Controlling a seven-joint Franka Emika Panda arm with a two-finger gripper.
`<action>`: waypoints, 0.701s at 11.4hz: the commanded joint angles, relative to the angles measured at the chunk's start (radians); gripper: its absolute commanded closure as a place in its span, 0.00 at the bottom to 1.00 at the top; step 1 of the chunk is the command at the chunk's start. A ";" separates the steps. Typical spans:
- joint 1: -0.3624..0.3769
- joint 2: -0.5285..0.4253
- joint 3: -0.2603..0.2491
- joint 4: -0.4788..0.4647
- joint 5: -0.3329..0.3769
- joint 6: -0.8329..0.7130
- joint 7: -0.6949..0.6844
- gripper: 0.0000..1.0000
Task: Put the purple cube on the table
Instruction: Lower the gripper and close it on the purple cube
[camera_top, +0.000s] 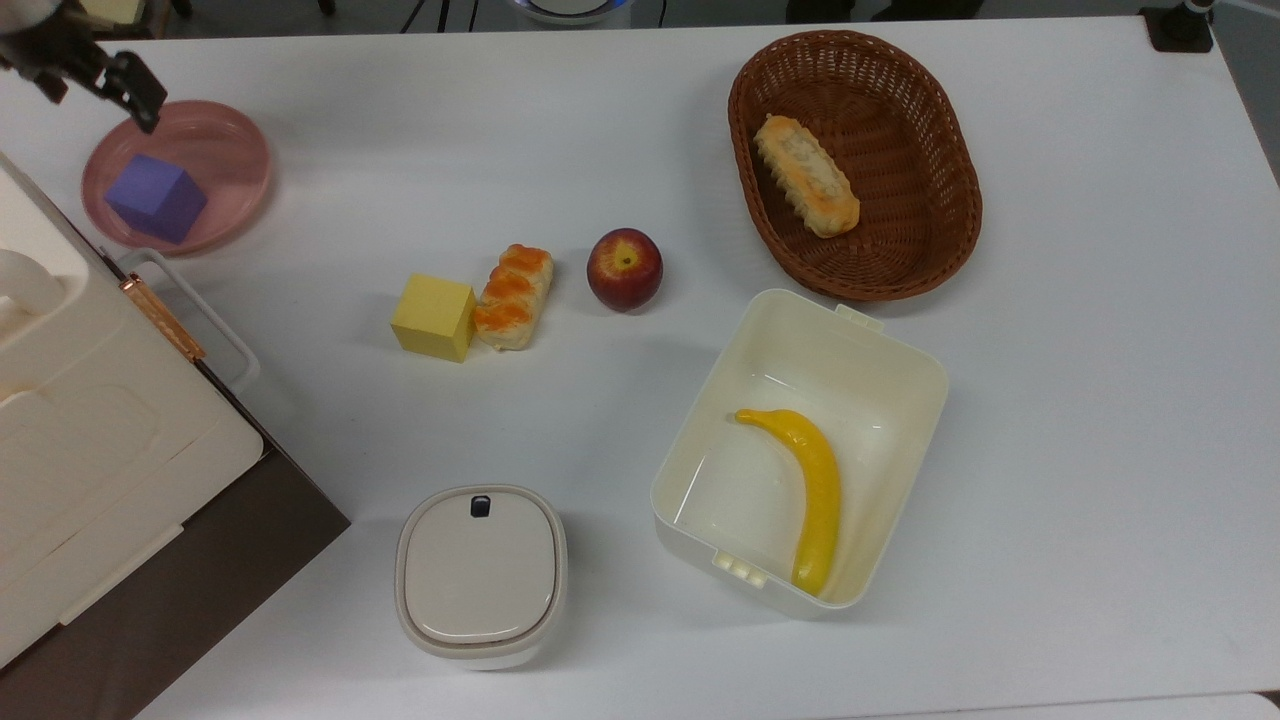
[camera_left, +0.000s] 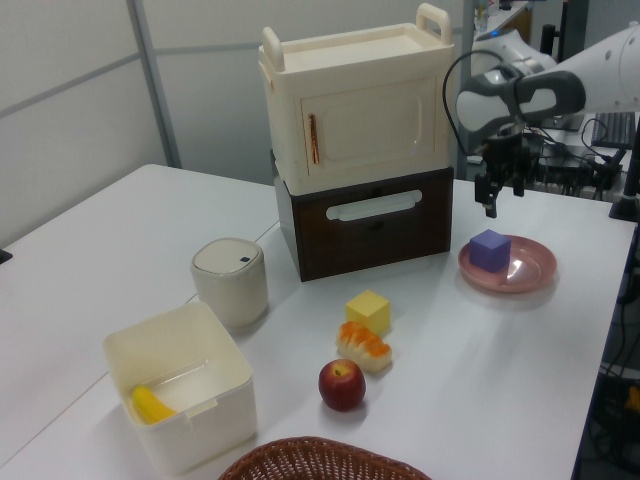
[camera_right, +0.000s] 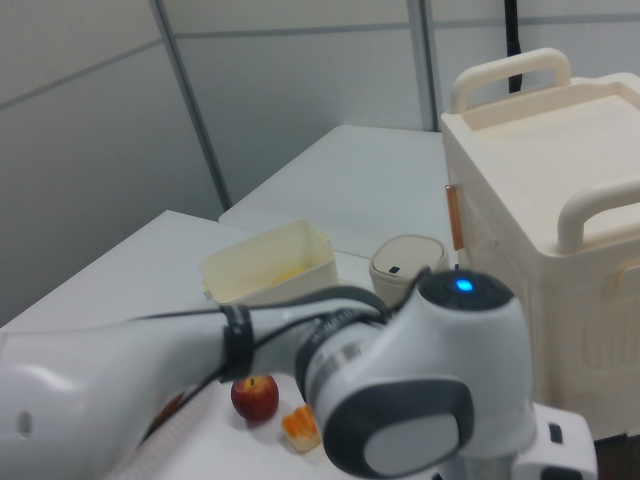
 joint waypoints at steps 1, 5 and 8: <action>-0.014 0.066 0.003 -0.012 0.014 0.090 -0.025 0.00; -0.013 0.120 0.006 -0.028 0.063 0.156 -0.025 0.00; -0.013 0.122 0.007 -0.027 0.083 0.153 -0.027 0.00</action>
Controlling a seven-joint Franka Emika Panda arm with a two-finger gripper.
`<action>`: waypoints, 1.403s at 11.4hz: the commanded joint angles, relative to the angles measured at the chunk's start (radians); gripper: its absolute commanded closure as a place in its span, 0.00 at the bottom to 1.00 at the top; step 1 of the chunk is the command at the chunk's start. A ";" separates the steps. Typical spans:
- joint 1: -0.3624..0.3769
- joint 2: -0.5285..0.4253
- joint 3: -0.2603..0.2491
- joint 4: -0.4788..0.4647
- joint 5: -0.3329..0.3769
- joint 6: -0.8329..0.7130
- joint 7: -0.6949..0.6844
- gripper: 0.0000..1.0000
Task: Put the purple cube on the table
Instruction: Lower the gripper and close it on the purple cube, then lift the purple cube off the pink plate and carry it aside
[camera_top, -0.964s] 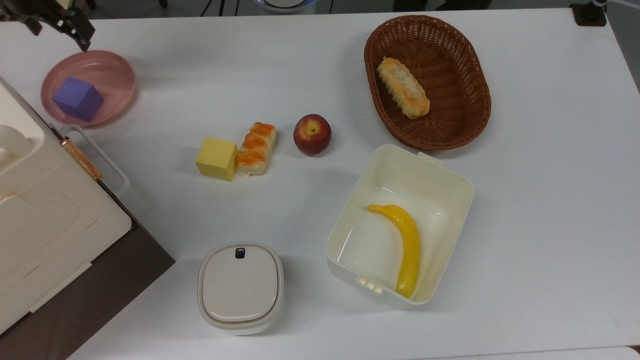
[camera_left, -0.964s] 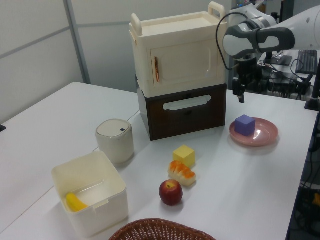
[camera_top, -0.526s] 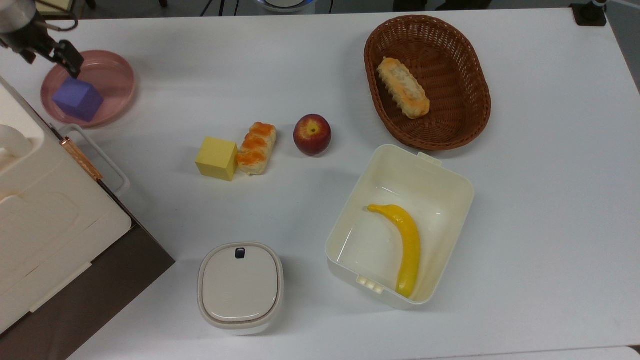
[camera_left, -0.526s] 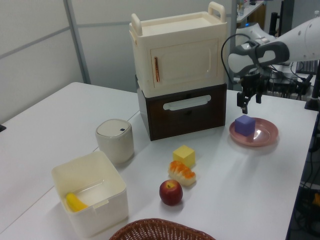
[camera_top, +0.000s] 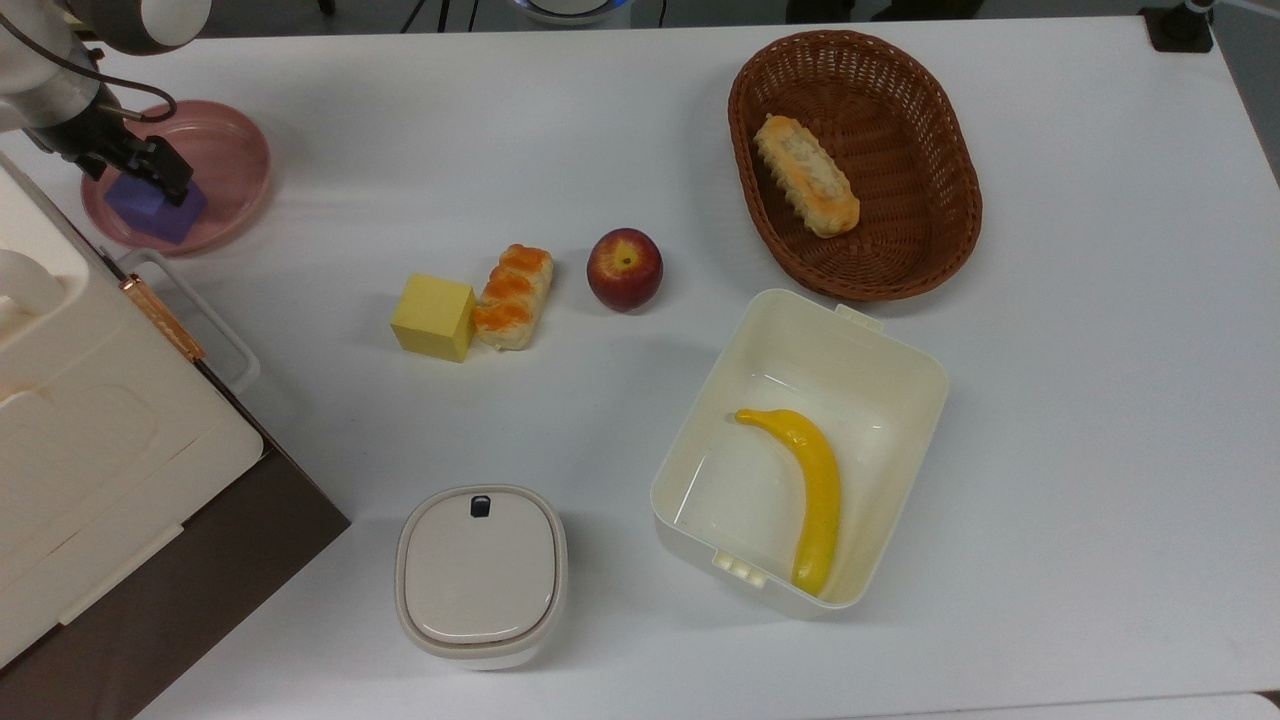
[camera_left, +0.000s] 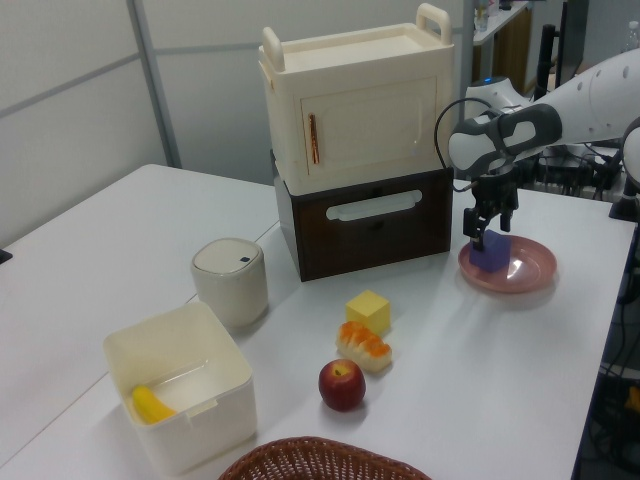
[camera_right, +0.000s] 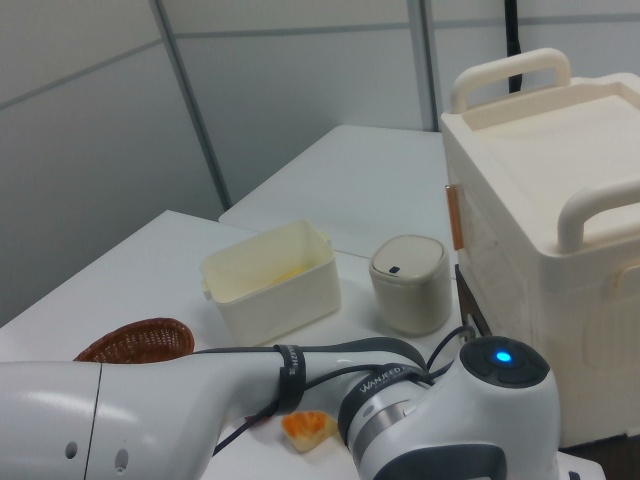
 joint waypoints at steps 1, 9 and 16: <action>0.002 -0.012 0.003 -0.027 0.023 0.024 -0.028 0.00; 0.051 -0.101 0.015 -0.019 0.022 -0.051 -0.071 0.47; 0.310 -0.115 0.014 0.017 0.025 -0.059 0.143 0.00</action>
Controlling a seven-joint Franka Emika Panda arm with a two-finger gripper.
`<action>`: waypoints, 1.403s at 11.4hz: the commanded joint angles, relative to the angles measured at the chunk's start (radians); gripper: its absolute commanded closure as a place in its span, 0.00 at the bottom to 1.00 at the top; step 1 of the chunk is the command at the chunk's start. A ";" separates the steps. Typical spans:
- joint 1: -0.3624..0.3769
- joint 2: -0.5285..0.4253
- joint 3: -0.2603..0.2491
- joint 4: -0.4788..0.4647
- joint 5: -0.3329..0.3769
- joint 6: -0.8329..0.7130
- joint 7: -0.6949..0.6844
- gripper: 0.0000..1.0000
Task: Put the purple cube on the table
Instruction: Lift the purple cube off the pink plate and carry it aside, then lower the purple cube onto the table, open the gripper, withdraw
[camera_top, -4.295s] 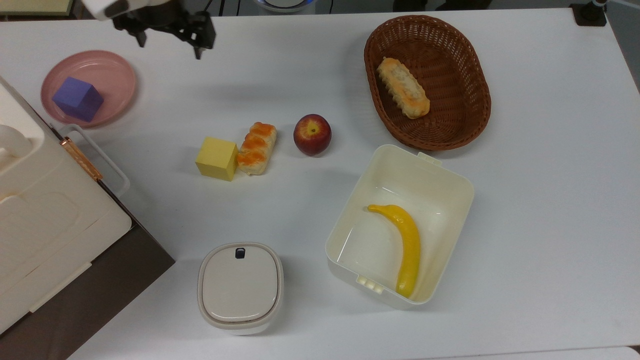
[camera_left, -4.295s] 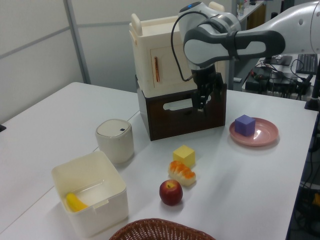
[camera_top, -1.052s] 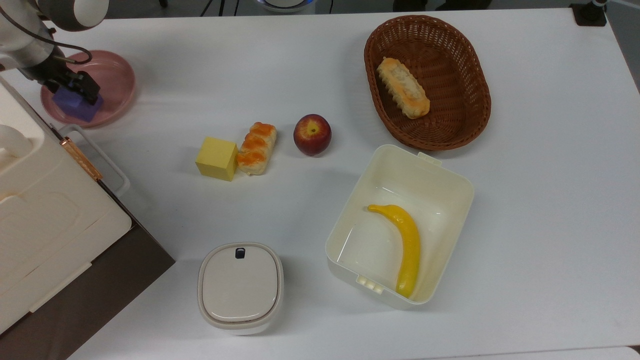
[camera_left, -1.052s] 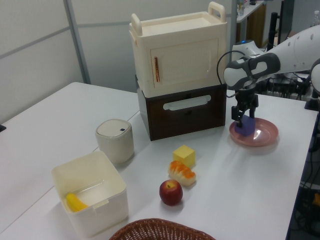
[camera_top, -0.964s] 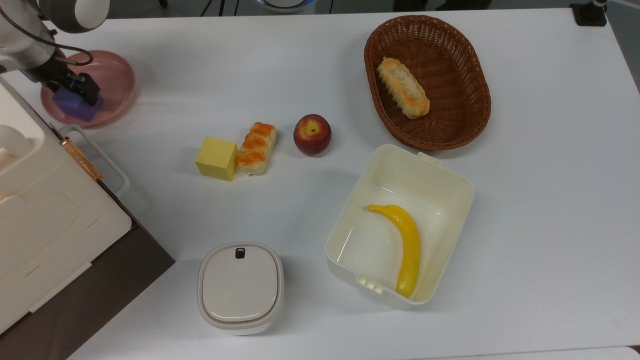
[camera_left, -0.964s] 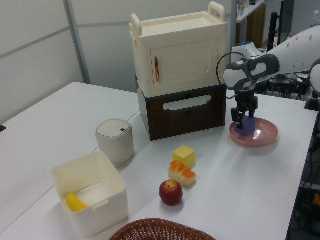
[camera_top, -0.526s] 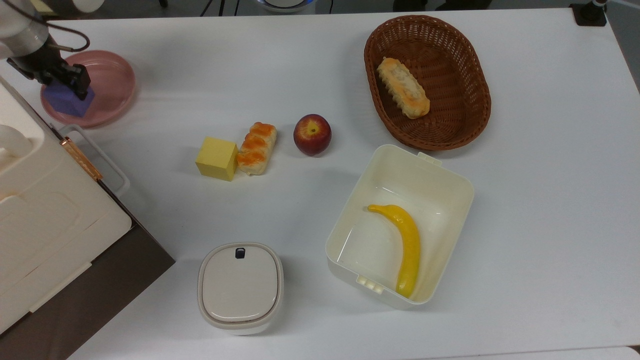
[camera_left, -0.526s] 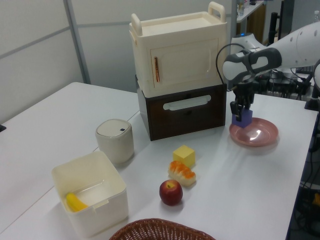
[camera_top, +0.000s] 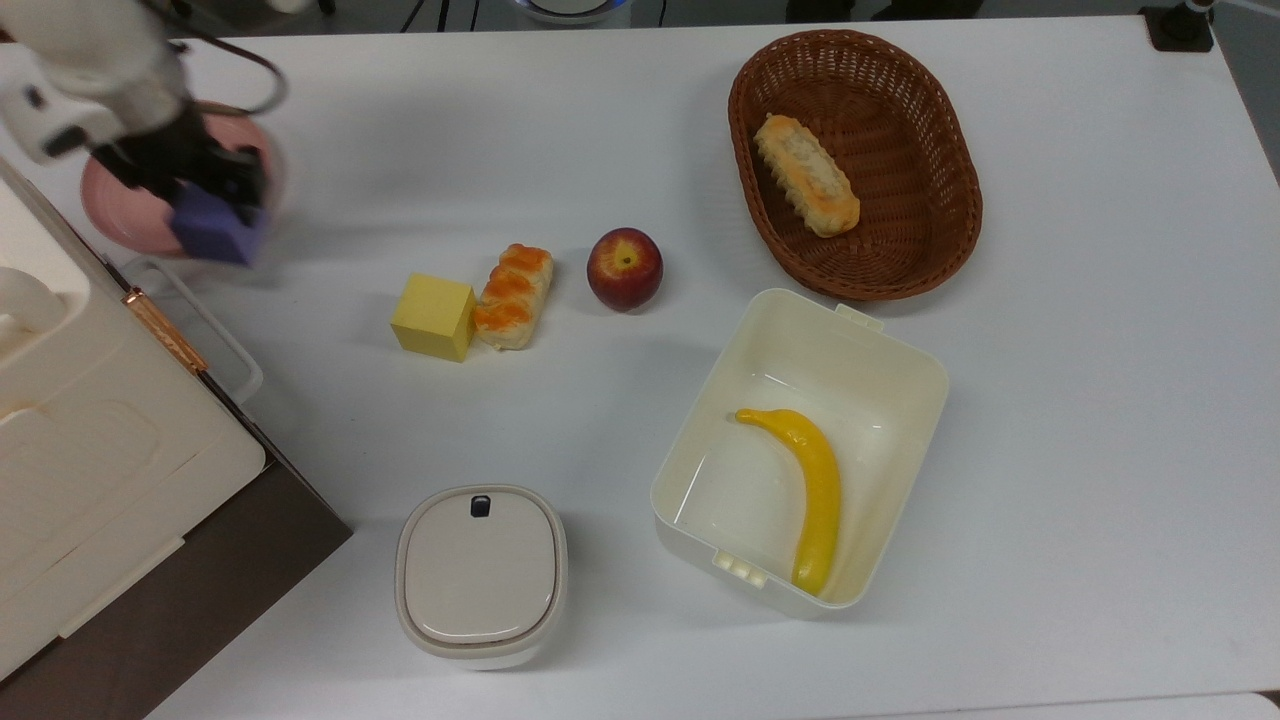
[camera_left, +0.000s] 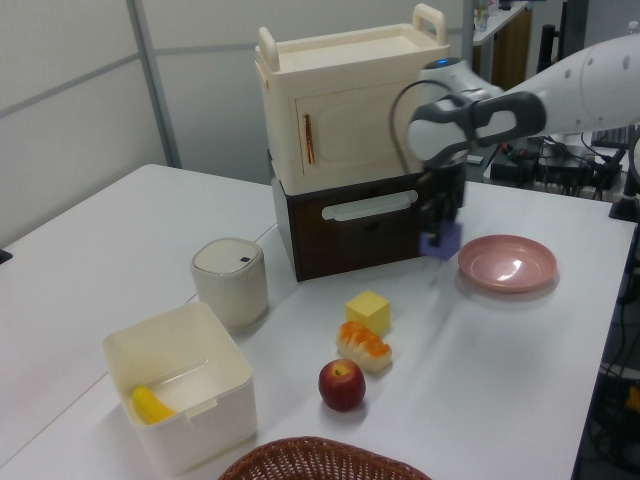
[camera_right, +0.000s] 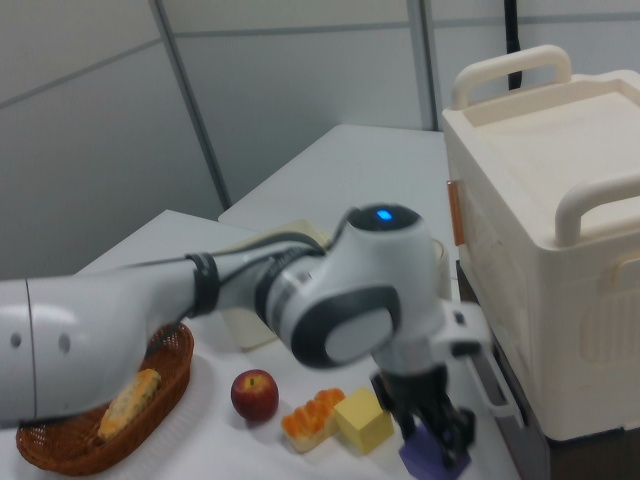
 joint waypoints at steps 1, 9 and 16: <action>0.137 -0.011 -0.013 0.031 0.002 -0.007 0.153 0.00; 0.347 -0.194 -0.014 0.086 -0.012 -0.335 0.194 0.00; 0.329 -0.371 -0.033 0.083 -0.023 -0.460 0.180 0.00</action>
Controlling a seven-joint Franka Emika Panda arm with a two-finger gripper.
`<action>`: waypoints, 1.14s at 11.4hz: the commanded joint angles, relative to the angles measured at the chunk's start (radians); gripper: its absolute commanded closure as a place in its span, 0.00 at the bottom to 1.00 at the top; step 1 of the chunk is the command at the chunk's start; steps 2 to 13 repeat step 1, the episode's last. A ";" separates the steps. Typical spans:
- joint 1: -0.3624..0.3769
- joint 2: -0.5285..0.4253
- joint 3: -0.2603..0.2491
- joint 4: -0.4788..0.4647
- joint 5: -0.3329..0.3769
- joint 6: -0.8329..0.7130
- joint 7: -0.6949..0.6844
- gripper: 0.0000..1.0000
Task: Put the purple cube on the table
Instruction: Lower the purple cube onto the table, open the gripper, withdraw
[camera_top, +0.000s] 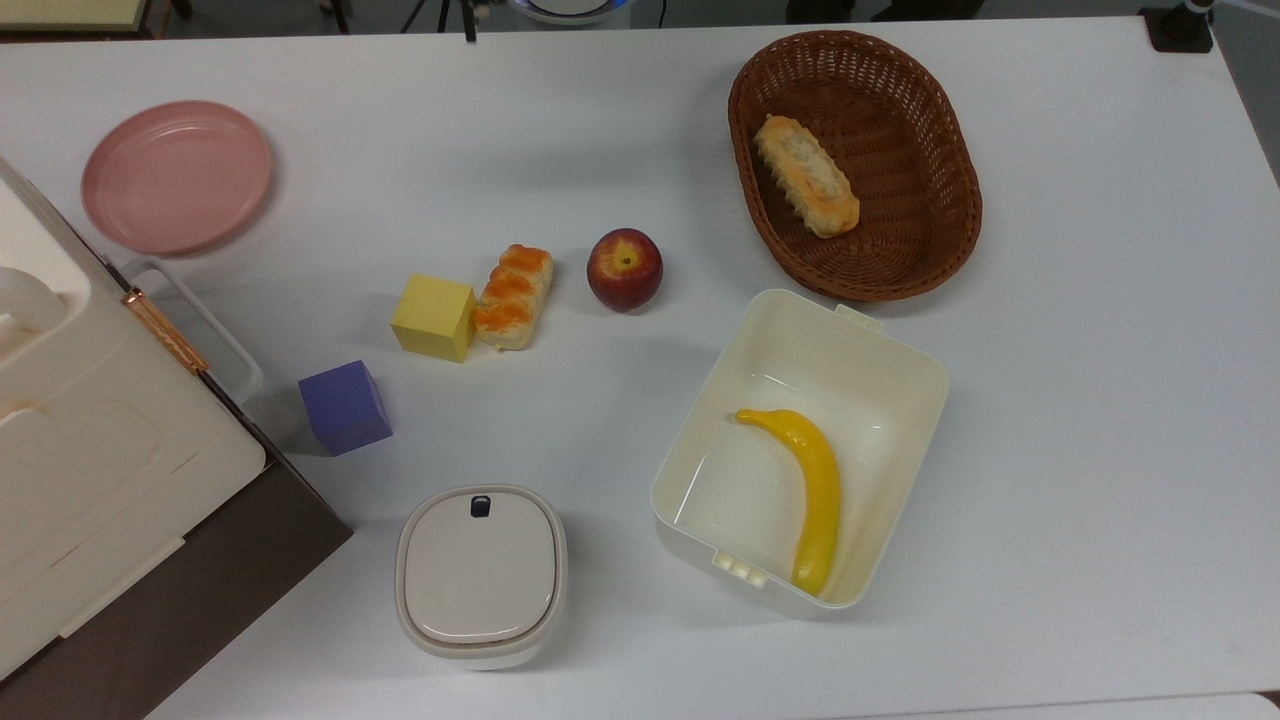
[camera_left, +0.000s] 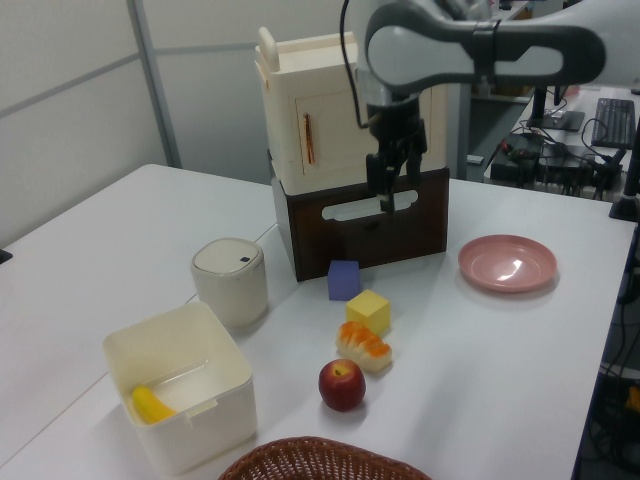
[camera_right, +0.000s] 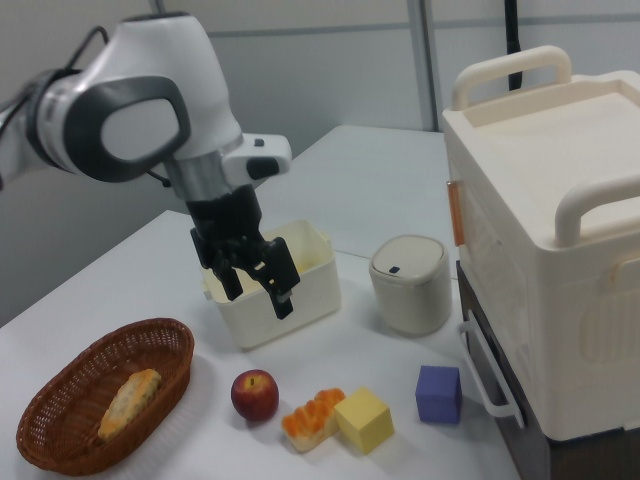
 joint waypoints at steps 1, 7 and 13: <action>-0.002 -0.059 -0.017 -0.019 -0.008 -0.022 -0.007 0.00; -0.002 -0.059 -0.017 -0.019 -0.008 -0.022 -0.007 0.00; -0.002 -0.059 -0.017 -0.019 -0.008 -0.022 -0.007 0.00</action>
